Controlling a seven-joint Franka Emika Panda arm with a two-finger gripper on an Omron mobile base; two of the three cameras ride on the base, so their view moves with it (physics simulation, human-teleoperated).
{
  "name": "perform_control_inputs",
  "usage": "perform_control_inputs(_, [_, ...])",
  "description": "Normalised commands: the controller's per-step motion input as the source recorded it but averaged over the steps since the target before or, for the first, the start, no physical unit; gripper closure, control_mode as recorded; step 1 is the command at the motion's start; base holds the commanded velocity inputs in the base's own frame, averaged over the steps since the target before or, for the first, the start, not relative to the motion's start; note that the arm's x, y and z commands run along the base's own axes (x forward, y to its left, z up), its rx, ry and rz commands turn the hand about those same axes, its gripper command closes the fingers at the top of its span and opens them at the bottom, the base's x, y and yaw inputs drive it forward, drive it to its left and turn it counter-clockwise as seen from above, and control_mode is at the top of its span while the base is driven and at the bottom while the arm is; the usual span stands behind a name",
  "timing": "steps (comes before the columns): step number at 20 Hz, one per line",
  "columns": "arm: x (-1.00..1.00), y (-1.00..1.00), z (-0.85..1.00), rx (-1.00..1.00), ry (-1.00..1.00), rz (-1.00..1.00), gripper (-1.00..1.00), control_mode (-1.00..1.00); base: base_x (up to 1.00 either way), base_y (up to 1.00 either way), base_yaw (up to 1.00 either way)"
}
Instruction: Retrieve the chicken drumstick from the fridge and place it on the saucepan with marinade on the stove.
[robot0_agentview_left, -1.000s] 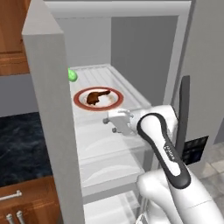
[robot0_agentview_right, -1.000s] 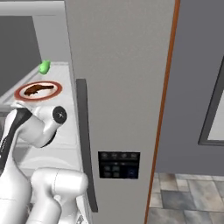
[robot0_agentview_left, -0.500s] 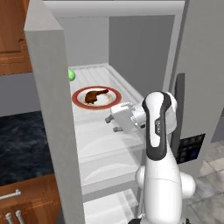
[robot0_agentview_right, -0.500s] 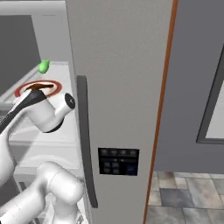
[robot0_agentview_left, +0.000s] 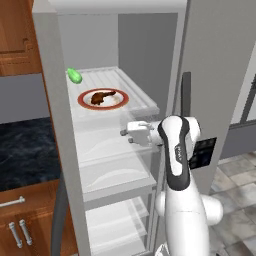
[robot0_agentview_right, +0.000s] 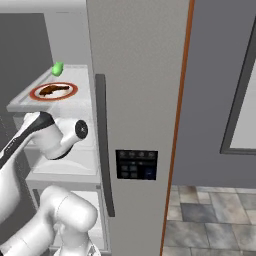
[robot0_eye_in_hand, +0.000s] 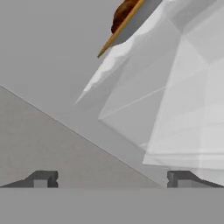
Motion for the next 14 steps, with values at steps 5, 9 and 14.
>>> perform_control_inputs(5, [0.0, 0.0, 0.0, 0.0, 0.0, 0.0, -1.0, 1.0, 0.01, 0.0, 0.0])
perform_control_inputs(9, [-0.08, 0.0, 0.22, 0.0, 0.0, -0.01, -1.0, -1.0, -0.08, 0.0, -0.01])
perform_control_inputs(14, [-0.36, -0.1, 0.99, -0.07, 0.06, -0.12, -1.0, -1.0, 0.0, 0.0, 0.0])
